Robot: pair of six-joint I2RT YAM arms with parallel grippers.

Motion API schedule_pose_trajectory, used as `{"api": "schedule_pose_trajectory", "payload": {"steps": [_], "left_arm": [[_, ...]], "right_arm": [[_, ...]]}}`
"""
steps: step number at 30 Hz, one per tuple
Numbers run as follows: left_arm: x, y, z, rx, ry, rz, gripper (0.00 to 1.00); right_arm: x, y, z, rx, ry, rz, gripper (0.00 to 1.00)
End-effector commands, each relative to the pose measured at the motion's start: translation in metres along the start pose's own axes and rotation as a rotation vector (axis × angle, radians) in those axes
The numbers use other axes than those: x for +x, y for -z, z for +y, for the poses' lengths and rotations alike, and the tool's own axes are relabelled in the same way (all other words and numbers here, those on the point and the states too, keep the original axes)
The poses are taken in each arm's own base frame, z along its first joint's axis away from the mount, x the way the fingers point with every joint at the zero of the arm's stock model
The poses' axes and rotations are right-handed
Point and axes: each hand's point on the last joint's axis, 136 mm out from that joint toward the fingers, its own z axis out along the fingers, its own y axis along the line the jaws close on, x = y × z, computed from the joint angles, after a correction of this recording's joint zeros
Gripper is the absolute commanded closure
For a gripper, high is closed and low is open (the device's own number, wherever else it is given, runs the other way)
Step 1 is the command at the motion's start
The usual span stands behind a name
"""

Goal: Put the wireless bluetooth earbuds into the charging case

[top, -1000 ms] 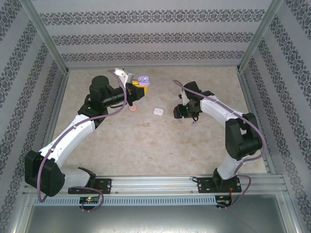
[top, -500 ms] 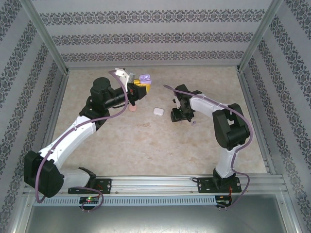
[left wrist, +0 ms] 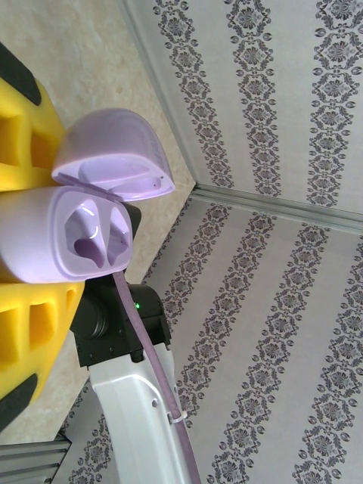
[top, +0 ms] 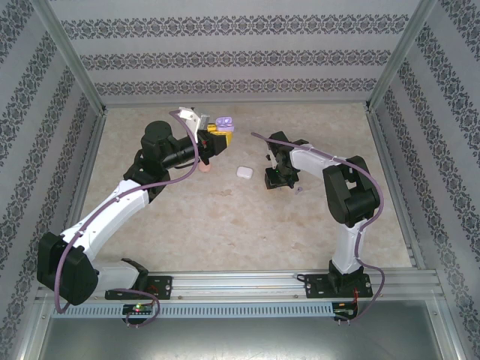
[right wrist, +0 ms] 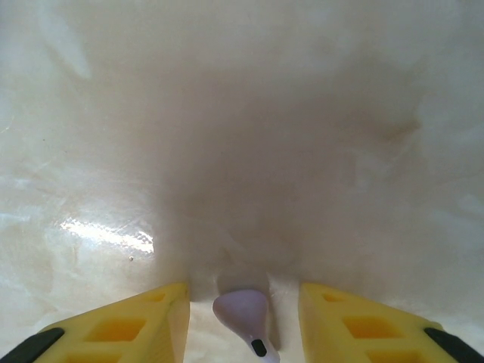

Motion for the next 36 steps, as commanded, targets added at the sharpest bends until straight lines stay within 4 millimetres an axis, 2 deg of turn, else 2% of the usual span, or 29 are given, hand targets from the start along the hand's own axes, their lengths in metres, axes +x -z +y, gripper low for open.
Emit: {"api": "schedule_pose_trajectory", "payload": {"steps": [1, 19, 25, 30, 36], "left_arm": [[-0.013, 0.003, -0.011, 0.016, -0.034, -0.045, 1.0], [-0.013, 0.002, -0.012, 0.016, -0.038, -0.04, 1.0], [-0.012, 0.0, -0.013, 0.019, -0.037, -0.036, 1.0], [-0.012, 0.0, -0.013, 0.017, -0.043, -0.034, 1.0], [-0.013, 0.001, -0.015, 0.013, -0.091, -0.032, 1.0]], "right_arm": [[-0.002, -0.002, -0.001, 0.018, 0.021, 0.001, 0.58], [0.006, -0.003, -0.002, 0.001, 0.014, 0.008, 0.7], [0.007, 0.001, 0.0, -0.008, 0.007, -0.006, 0.79], [0.002, 0.022, 0.005, -0.038, -0.01, -0.064, 0.82], [-0.01, 0.074, 0.015, -0.088, -0.025, -0.185, 0.82]]}}
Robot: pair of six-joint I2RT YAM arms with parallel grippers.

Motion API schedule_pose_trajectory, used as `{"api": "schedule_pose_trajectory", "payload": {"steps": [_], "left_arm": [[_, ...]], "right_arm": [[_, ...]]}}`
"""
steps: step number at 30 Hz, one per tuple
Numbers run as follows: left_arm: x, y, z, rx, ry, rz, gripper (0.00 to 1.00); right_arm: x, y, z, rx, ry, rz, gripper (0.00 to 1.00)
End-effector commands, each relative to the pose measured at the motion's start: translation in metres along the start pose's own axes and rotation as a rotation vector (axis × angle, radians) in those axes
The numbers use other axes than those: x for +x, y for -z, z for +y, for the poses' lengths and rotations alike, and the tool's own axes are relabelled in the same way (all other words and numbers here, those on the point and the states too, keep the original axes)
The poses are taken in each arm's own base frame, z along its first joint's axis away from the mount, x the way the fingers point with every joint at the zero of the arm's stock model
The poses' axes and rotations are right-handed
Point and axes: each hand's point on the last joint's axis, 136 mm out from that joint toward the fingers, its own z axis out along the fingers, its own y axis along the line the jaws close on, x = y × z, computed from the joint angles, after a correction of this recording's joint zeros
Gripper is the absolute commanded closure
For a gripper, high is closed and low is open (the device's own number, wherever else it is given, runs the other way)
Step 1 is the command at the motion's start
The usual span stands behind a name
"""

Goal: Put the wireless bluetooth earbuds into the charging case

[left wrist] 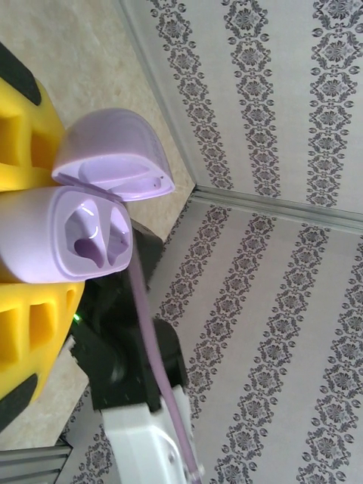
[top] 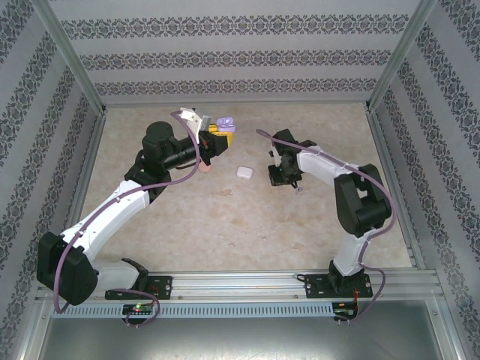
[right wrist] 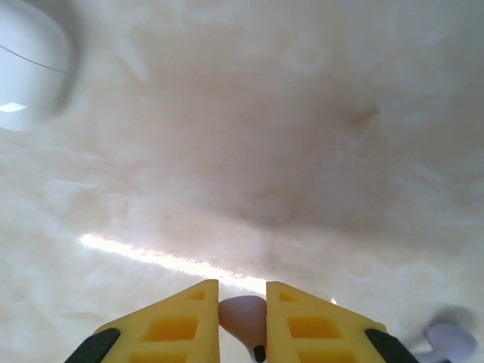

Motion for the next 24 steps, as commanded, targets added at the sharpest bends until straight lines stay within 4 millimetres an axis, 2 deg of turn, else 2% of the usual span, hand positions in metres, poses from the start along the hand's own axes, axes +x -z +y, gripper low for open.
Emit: {"api": "schedule_pose_trajectory", "payload": {"steps": [1, 4, 10, 17, 24], "left_arm": [[-0.013, 0.003, -0.012, 0.014, -0.089, -0.034, 1.0], [-0.011, 0.006, -0.009, -0.008, -0.15, -0.057, 0.98], [0.001, 0.021, -0.006, -0.07, -0.384, -0.211, 1.0], [0.017, 0.016, -0.008, -0.044, -0.439, -0.19, 1.0], [0.025, 0.004, -0.016, -0.014, -0.5, -0.182, 1.0]], "right_arm": [[-0.015, 0.044, 0.012, -0.052, -0.021, -0.105, 0.82], [-0.026, 0.08, 0.02, -0.081, -0.024, -0.19, 0.83], [-0.047, 0.158, 0.037, -0.154, -0.027, -0.373, 0.83], [-0.064, 0.242, 0.067, -0.269, -0.015, -0.573, 0.84], [-0.065, 0.295, 0.111, -0.355, 0.065, -0.73, 0.84]]}}
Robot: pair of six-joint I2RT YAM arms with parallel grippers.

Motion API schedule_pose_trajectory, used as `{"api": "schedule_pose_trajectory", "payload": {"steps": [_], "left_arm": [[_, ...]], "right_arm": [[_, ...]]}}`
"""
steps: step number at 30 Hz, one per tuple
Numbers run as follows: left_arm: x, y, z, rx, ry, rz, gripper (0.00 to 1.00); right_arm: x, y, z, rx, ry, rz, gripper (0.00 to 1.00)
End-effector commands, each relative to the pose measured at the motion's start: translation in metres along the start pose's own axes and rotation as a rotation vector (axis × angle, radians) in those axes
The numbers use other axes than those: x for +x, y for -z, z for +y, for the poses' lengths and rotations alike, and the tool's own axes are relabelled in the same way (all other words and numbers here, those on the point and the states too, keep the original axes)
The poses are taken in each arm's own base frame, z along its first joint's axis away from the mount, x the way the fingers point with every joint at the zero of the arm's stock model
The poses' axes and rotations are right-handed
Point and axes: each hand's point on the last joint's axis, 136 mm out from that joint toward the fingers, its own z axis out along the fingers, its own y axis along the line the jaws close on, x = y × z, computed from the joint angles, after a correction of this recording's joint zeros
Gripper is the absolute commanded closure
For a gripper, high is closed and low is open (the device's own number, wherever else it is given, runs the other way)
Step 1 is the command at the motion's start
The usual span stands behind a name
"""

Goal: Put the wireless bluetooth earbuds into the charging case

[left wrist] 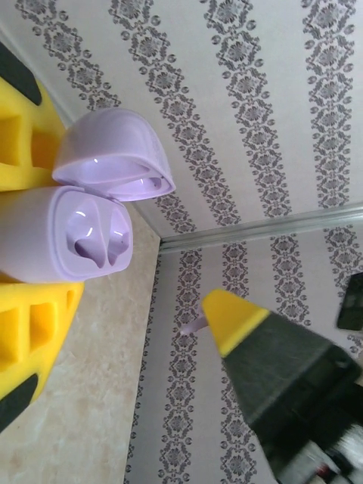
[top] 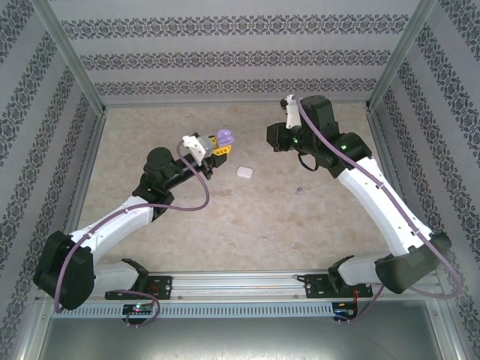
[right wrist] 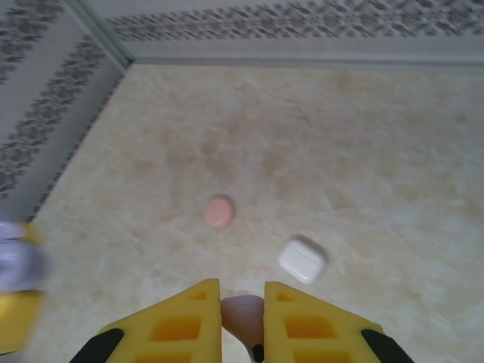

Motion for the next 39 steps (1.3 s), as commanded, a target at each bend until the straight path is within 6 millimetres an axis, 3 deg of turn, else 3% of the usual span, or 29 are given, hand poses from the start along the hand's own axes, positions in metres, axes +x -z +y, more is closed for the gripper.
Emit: {"api": "schedule_pose_trajectory", "payload": {"steps": [1, 11, 17, 39], "left_arm": [[-0.012, -0.007, -0.011, 0.032, -0.102, -0.053, 1.0], [-0.018, -0.02, -0.02, 0.065, -0.126, -0.088, 1.0], [-0.027, -0.021, -0.023, 0.073, -0.124, -0.119, 1.0], [-0.052, -0.017, -0.032, 0.094, -0.128, -0.172, 1.0]], "right_arm": [[-0.022, 0.019, 0.027, -0.056, 0.015, -0.107, 0.84], [-0.031, 0.039, 0.086, -0.203, 0.105, -0.267, 0.83], [-0.024, 0.037, 0.105, -0.269, 0.151, -0.318, 0.84], [-0.01, 0.022, 0.103, -0.271, 0.165, -0.32, 0.84]]}}
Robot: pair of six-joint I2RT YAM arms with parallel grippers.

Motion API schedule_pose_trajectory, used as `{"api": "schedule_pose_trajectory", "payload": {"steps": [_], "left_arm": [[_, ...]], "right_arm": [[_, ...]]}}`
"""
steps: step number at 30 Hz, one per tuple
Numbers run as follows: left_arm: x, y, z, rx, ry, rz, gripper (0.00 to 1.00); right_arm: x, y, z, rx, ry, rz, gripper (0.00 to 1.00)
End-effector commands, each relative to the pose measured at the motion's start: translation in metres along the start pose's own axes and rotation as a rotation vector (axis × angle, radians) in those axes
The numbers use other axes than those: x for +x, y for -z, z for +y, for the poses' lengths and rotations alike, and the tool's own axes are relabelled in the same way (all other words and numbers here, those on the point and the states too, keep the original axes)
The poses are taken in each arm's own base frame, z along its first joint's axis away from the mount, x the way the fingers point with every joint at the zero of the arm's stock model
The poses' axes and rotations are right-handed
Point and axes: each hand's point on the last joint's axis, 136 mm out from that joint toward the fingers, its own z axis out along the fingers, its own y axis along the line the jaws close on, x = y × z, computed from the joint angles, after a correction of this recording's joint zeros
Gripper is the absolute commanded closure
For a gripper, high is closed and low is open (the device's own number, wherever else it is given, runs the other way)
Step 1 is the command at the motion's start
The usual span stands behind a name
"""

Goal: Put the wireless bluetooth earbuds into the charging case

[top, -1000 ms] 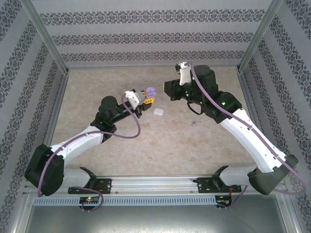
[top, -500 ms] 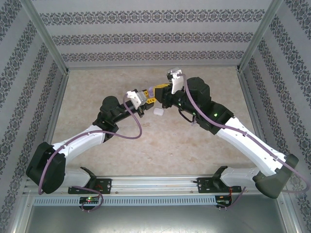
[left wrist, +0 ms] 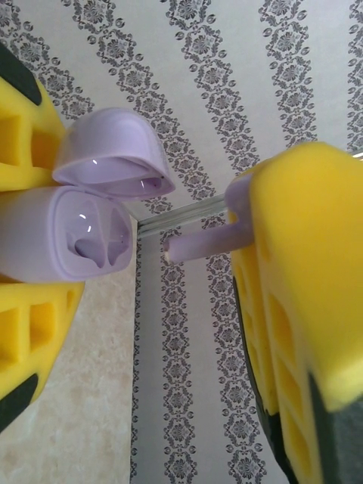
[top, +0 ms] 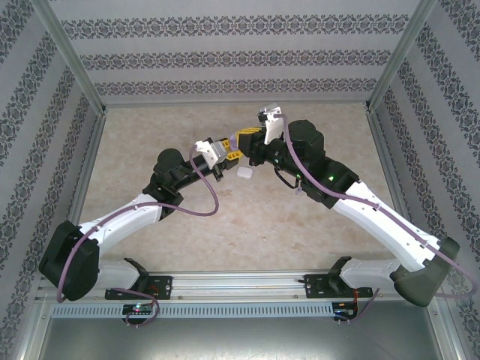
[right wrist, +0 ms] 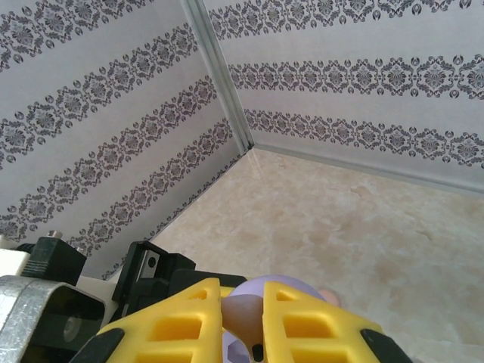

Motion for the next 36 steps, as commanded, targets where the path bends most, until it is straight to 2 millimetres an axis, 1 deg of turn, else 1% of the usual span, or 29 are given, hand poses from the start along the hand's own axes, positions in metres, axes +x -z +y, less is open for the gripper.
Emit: {"api": "schedule_pose_trajectory", "payload": {"steps": [1, 16, 29, 32, 36], "left_arm": [[-0.041, 0.0, -0.002, 0.013, -0.045, -0.11, 1.0], [-0.048, 0.001, -0.002, 0.015, -0.046, -0.118, 1.0], [-0.049, 0.001, -0.007, 0.042, -0.044, -0.113, 1.0], [-0.05, 0.001, -0.007, 0.037, -0.045, -0.113, 1.0], [-0.052, 0.001, -0.006, 0.032, -0.048, -0.116, 1.0]], "right_arm": [[-0.005, 0.004, 0.002, -0.001, 0.018, -0.033, 0.85], [0.011, 0.0, -0.004, 0.009, 0.005, 0.003, 0.87], [0.014, -0.01, -0.006, 0.01, 0.005, 0.013, 0.88], [0.017, -0.011, -0.008, 0.015, 0.01, 0.023, 0.88], [0.027, -0.012, -0.011, 0.022, 0.027, 0.048, 0.9]]}}
